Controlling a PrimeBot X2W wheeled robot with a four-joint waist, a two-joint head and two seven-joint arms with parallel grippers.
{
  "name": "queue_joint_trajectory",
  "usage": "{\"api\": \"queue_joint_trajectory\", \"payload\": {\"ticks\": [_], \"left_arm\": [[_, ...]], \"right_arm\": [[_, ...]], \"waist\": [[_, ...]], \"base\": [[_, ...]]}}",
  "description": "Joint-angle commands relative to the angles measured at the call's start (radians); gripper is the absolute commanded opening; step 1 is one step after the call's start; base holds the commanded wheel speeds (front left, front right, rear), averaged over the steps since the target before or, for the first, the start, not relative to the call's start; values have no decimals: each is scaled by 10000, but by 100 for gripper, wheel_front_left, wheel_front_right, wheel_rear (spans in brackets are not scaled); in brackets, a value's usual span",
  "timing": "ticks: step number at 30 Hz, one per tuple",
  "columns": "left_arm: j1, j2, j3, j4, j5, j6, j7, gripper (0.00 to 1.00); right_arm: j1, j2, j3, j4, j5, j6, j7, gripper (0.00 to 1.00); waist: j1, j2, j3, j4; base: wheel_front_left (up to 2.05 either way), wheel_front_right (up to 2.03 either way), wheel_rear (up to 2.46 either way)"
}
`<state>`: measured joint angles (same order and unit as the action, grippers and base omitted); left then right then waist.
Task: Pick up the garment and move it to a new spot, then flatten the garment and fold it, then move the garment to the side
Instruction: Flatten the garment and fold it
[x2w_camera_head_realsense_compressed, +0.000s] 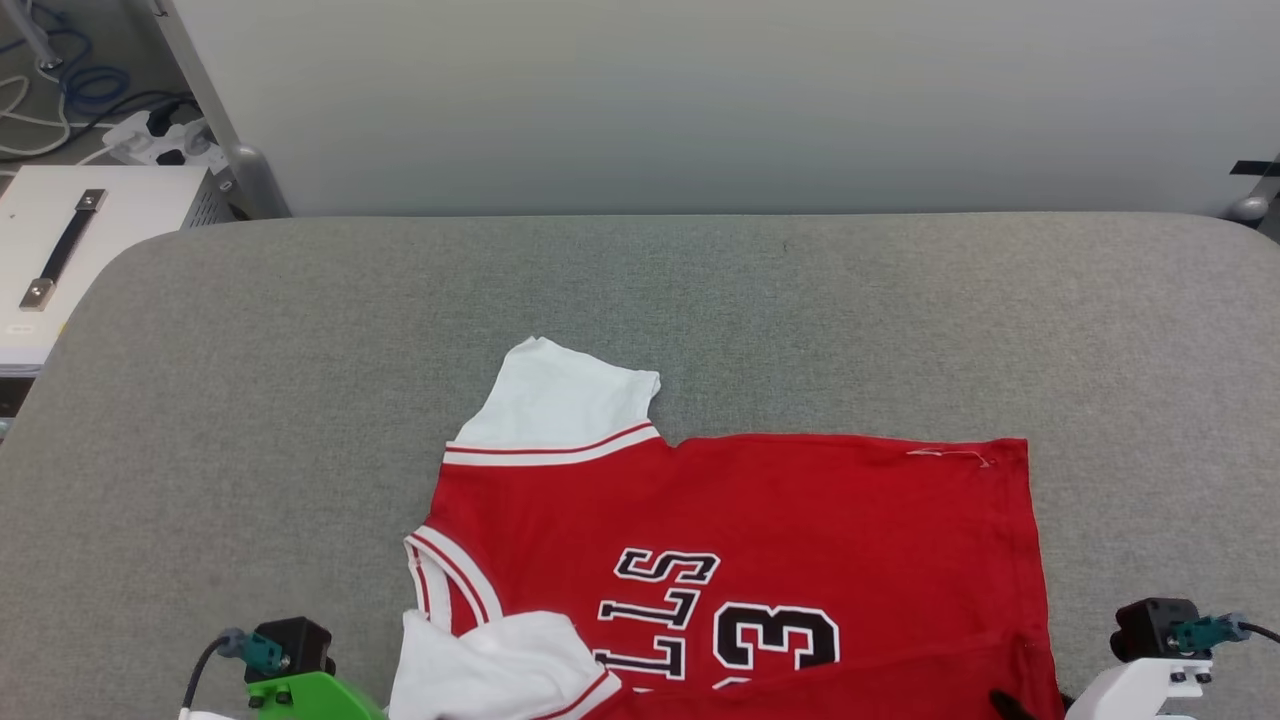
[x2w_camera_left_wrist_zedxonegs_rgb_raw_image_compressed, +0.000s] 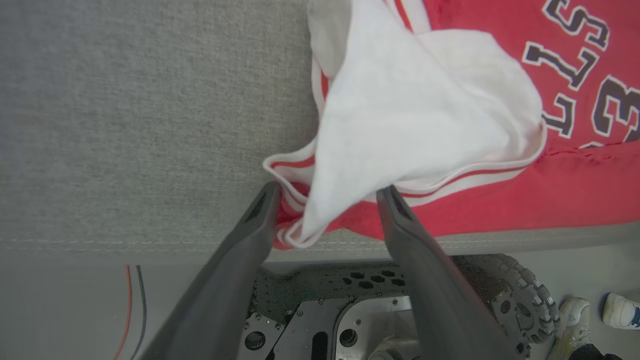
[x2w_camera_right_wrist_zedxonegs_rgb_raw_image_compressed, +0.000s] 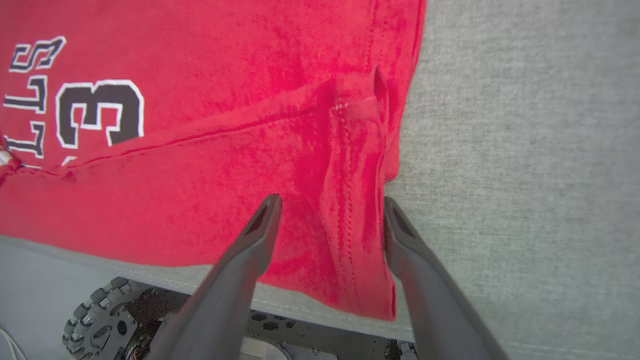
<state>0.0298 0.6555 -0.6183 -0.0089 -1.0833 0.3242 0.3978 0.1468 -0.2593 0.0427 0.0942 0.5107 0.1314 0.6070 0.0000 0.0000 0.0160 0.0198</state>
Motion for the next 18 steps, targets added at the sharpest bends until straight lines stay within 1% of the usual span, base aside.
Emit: {"api": "queue_joint_trajectory", "payload": {"ticks": [1, 7, 10, 13, 15, 18], "left_arm": [[-211, -56, 101, 36, 127, -78, -202, 100], [-569, 16, 358, -193, 578, -73, -884, 100], [-859, 40, 444, -313, 960, 28, -1254, 100], [-1225, -100, 643, -387, 1352, 213, -1853, 100], [-1497, -213, 736, -389, 1624, 305, -2238, 100], [-2024, -379, 781, -301, 1959, 273, -2627, 100]], "right_arm": [[82, 97, -161, -139, -188, -7, -426, 100], [-54, 706, -958, -746, -1200, -7, -2223, 100], [-218, 1012, -1282, -1040, -1745, -7, -3072, 100], [-406, 1256, -1476, -1361, -2181, -7, -3817, 100], [-521, 1414, -1561, -1593, -2339, -7, -4108, 100], [-718, 1488, -1634, -1870, -2524, -7, -4397, 100]], "waist": [[0, 0, -95, 19], [0, 0, -283, 20], [0, 0, -297, -25], [0, 0, -212, -114], [0, 0, -65, -190], [0, 0, 283, -306]], "base": [[0, 0, 0], [0, 0, 0], [0, 0, 0], [0, 0, 0], [0, 0, 0], [0, 0, 0]]}}
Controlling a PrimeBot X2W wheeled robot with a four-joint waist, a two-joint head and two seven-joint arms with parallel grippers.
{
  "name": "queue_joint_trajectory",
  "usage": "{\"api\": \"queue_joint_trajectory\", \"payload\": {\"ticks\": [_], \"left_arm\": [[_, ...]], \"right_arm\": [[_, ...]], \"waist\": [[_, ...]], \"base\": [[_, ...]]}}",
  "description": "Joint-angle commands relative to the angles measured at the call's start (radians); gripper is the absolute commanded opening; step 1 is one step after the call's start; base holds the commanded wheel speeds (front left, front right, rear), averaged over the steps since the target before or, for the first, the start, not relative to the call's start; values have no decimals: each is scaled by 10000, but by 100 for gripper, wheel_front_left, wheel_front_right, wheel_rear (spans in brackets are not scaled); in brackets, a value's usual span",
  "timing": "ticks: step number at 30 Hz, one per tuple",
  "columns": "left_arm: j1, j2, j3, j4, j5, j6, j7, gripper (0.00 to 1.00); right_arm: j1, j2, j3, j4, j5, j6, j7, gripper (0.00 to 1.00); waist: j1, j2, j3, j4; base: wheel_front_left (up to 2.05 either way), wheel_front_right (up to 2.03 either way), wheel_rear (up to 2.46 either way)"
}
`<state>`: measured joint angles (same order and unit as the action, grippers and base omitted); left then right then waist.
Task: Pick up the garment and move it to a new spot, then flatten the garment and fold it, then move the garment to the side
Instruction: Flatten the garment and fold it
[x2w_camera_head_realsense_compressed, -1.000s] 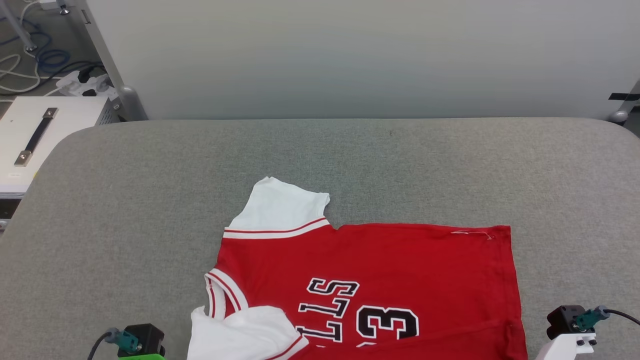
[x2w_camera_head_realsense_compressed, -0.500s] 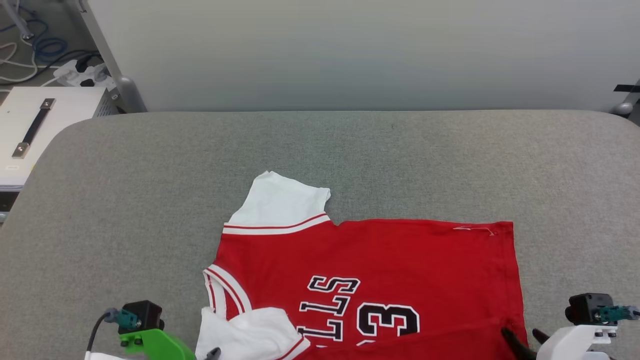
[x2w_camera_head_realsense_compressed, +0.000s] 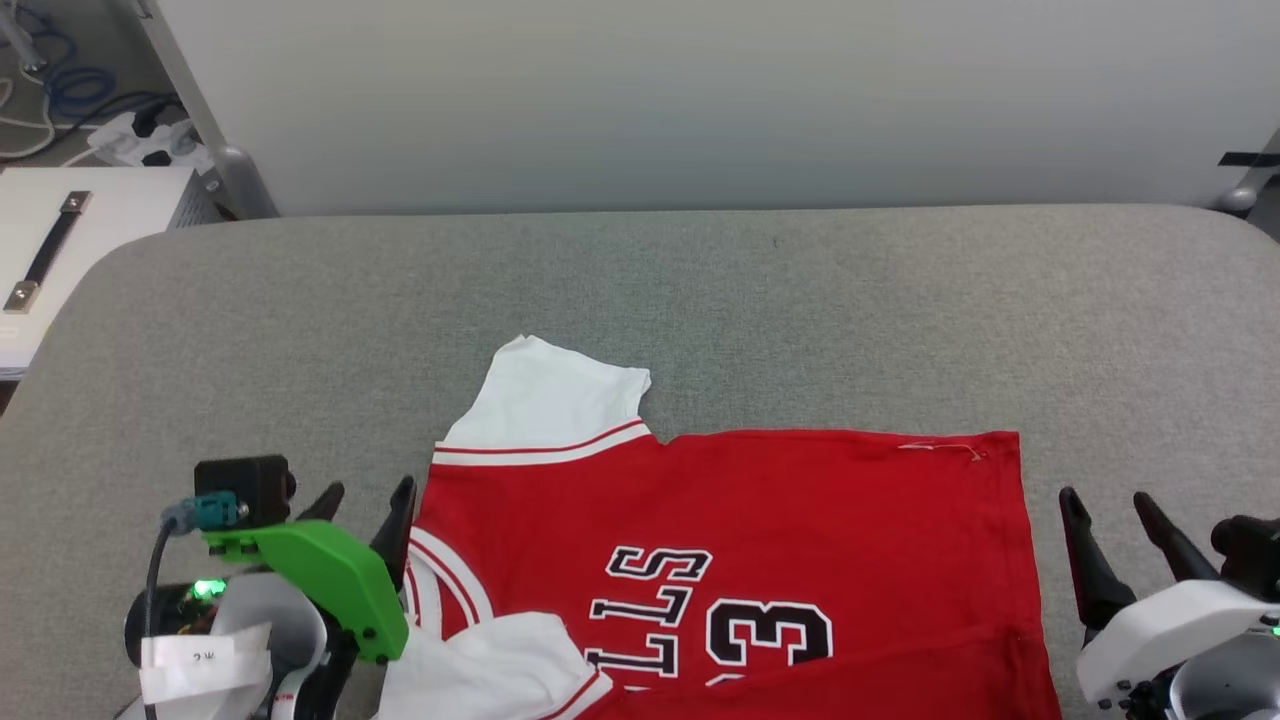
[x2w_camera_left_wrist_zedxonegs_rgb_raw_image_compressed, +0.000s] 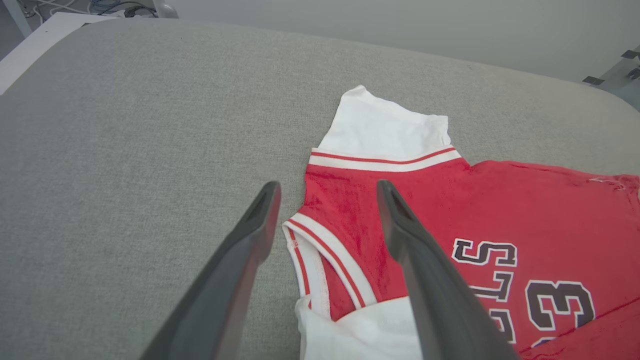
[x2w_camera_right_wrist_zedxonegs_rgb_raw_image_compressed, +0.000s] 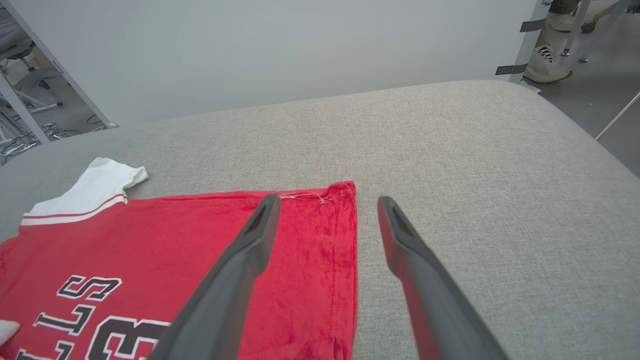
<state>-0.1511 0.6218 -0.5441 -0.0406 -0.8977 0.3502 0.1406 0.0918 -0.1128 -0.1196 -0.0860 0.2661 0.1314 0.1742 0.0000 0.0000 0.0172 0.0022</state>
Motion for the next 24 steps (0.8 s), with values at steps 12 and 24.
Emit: {"api": "queue_joint_trajectory", "payload": {"ticks": [12, 24], "left_arm": [[-3549, -491, 79, 1819, 267, -1157, 414, 100], [-6739, -257, -634, 4542, -489, -2831, 4153, 100]], "right_arm": [[-1694, 104, 28, -523, -196, -7, -847, 100], [-2515, 94, 440, -219, -29, -7, -1148, 100]], "waist": [[0, 0, 2106, -961], [0, 0, 3303, -1693]], "base": [[0, 0, 0], [0, 0, 0]]}}
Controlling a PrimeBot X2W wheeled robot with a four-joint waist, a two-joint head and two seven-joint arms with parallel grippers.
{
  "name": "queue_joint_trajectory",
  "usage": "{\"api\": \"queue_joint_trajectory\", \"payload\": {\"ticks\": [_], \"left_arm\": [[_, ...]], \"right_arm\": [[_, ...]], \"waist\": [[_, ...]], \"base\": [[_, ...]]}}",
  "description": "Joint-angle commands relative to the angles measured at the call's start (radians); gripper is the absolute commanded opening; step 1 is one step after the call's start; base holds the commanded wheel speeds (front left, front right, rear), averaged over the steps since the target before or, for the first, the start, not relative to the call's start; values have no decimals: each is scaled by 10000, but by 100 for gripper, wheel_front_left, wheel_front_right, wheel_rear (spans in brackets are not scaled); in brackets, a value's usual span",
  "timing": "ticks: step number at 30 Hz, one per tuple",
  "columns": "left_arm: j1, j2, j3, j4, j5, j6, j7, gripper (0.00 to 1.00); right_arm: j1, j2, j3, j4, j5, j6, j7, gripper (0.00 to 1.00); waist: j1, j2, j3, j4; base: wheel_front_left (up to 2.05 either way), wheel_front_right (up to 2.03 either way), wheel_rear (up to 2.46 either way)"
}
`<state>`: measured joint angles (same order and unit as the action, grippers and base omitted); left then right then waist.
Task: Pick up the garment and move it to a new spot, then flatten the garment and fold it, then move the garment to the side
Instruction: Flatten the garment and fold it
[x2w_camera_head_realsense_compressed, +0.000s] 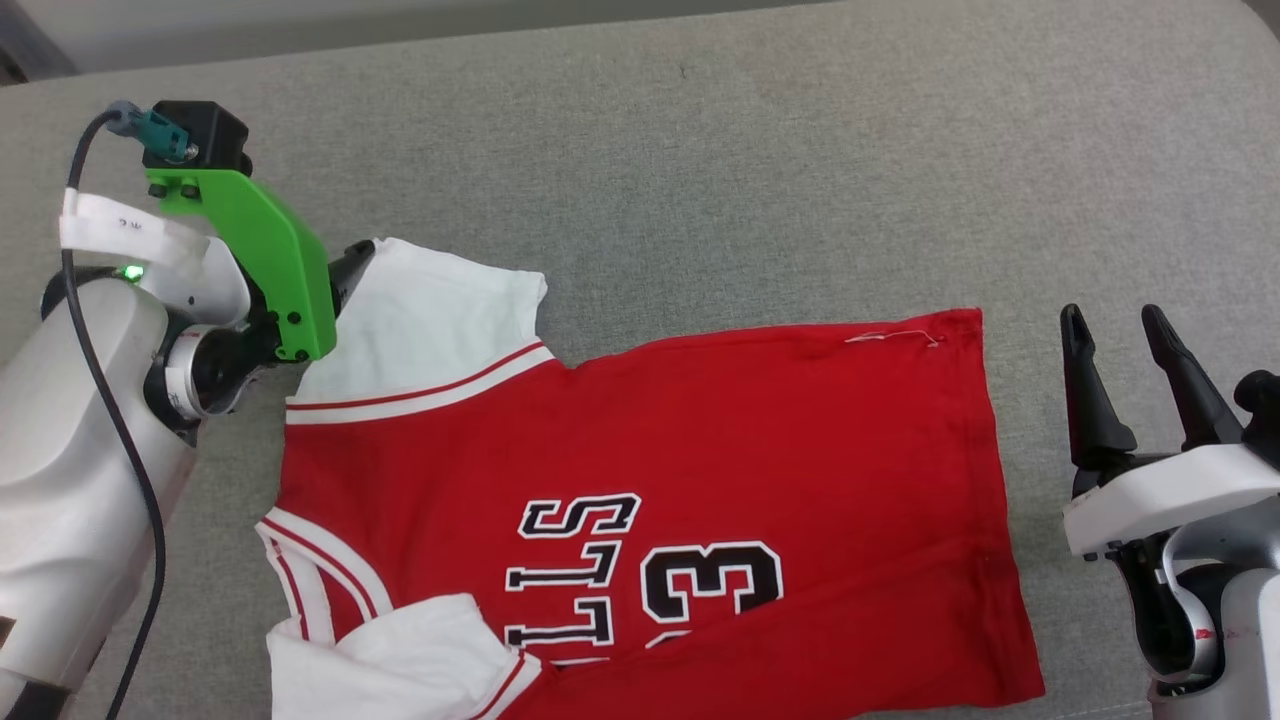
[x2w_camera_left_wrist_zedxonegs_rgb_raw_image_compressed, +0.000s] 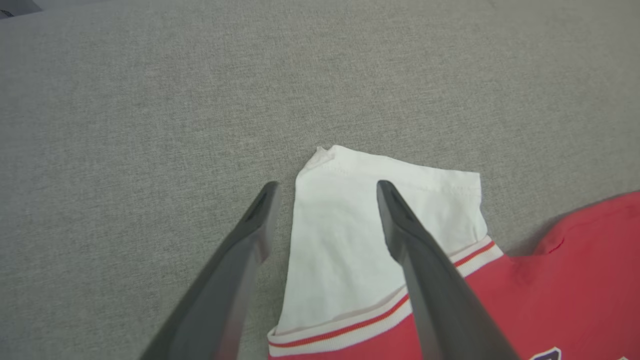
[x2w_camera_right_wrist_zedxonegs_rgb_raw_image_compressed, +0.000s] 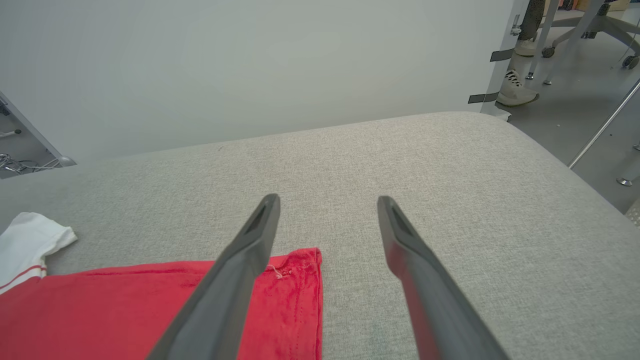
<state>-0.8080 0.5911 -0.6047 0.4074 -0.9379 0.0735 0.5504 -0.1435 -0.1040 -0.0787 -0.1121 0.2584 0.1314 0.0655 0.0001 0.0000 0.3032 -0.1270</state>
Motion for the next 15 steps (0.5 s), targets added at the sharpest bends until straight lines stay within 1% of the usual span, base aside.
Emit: {"api": "queue_joint_trajectory", "payload": {"ticks": [1, 4, 11, 15], "left_arm": [[-312, 70, -77, 198, -73, -114, 216, 100], [-699, 79, -270, 636, -41, -283, 735, 100], [-1155, -95, -577, 1599, -74, -556, 1449, 100], [-1149, -201, -938, 2221, -121, -639, 2285, 100]], "right_arm": [[-196, 10, 63, 55, 64, -7, -90, 100], [-272, 23, 126, 108, 123, -7, -168, 100], [-470, -4, 187, 147, 198, -7, -247, 100], [-542, -20, 178, 185, 223, -7, -279, 100]], "waist": [[-1, 0, 515, -450], [-1, 0, 761, -568], [-1, 0, 1235, -735], [-1, 0, 1354, -778]], "base": [[0, 0, 0], [0, 0, 0], [0, 0, 0], [0, 0, 0]]}}
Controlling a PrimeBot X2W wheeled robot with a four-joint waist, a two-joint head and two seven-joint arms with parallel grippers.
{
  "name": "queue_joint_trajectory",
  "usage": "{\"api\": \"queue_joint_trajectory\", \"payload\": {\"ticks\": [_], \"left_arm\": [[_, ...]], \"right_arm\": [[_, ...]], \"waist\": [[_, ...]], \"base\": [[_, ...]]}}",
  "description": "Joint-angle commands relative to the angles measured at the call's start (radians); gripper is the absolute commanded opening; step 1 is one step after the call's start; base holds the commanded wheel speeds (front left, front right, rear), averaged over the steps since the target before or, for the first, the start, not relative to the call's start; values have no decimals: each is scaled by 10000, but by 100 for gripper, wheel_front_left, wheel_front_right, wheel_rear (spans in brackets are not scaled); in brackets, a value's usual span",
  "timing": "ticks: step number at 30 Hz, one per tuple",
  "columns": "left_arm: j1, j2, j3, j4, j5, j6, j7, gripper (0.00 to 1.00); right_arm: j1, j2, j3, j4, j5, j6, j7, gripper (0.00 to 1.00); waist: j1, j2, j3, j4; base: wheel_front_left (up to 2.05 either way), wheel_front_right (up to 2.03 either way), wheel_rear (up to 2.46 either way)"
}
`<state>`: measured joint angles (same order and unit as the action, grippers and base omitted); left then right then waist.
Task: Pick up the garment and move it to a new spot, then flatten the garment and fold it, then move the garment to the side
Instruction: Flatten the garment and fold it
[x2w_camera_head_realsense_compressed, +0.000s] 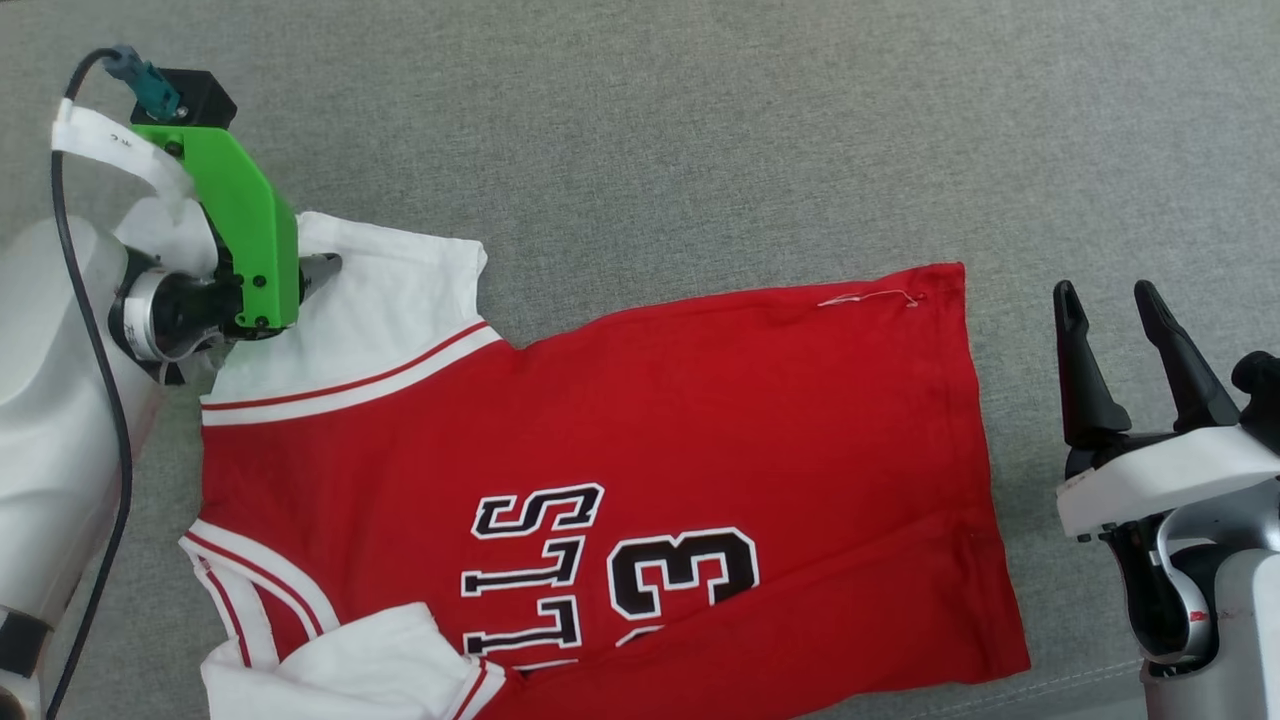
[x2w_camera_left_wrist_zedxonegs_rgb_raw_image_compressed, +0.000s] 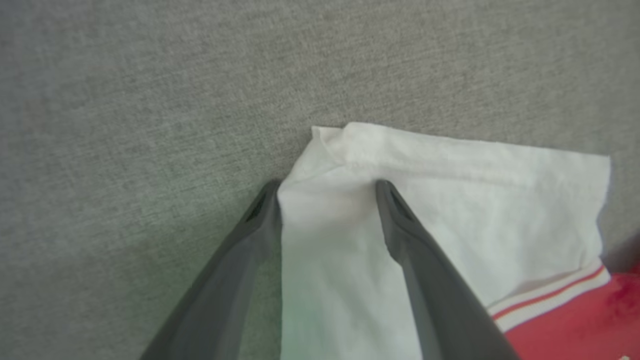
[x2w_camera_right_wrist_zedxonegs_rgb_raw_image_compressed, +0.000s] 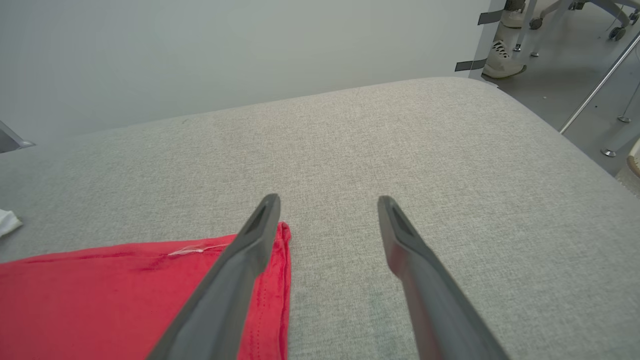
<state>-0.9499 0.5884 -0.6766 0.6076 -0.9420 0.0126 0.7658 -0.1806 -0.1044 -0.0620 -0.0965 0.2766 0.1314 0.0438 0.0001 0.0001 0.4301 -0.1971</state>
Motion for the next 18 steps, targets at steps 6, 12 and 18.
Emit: {"api": "queue_joint_trajectory", "payload": {"ticks": [6, 12, 18], "left_arm": [[336, -460, -330, 647, -251, -36, 429, 0], [85, -583, -329, 819, -80, -76, -38, 0], [-223, -762, -273, 780, 60, -219, -682, 0]], "right_arm": [[-214, -91, 102, 131, 357, -7, 150, 100], [-288, -559, 242, 413, 852, -7, 683, 100], [-775, -1705, 748, 1061, 1566, -7, 2281, 100]], "waist": [[-1, -1, 146, -104], [-1, -1, -82, 56], [-1, -1, -560, 365]], "base": [[0, 0, 0], [0, 0, 0], [0, 0, 0]]}}
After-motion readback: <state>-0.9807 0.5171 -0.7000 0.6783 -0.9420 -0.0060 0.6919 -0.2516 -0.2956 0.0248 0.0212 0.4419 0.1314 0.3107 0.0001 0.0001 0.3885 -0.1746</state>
